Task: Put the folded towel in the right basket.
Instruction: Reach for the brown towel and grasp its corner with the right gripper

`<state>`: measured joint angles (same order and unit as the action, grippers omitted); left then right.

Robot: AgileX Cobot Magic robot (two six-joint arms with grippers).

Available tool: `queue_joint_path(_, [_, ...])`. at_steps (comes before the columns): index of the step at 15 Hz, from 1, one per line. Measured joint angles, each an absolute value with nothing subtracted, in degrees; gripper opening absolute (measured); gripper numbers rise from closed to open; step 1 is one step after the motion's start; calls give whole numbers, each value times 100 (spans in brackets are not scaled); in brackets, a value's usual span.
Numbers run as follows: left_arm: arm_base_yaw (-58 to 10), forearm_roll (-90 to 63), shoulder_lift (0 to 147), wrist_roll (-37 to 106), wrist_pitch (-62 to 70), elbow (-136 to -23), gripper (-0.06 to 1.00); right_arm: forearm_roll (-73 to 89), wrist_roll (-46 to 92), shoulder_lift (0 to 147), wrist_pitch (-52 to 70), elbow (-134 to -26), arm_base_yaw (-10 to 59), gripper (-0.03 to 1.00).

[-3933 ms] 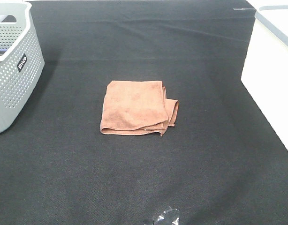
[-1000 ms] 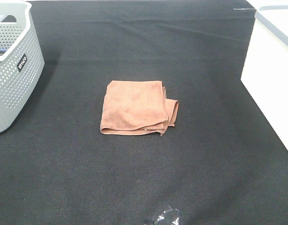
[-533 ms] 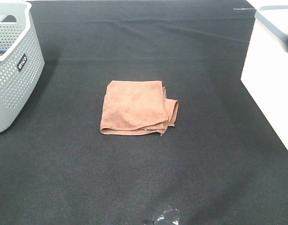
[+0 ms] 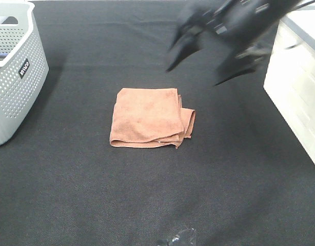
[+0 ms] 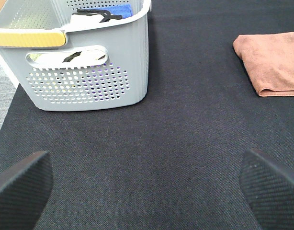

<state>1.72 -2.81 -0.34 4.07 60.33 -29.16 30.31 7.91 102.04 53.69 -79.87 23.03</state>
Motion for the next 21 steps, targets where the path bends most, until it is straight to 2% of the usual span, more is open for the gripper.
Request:
queue_joint_path(5, [172,-281,-34,407,6033,-2916,99,3071,636,12101,5334,-8858,2011,98])
queue_joint_path(11, [172,-281,-34,407,6033,-2916,99,3231,613,12966,4990,-8932,1650,98])
queue_joint_path(17, [172,-281,-34,407,6033,-2916,99,3919,705,13253,4847,-9030,1707,98])
queue_joint_path(21, [172,-281,-34,407,6033,-2916,99,4561,768,13556,4503,-9190,2309,94])
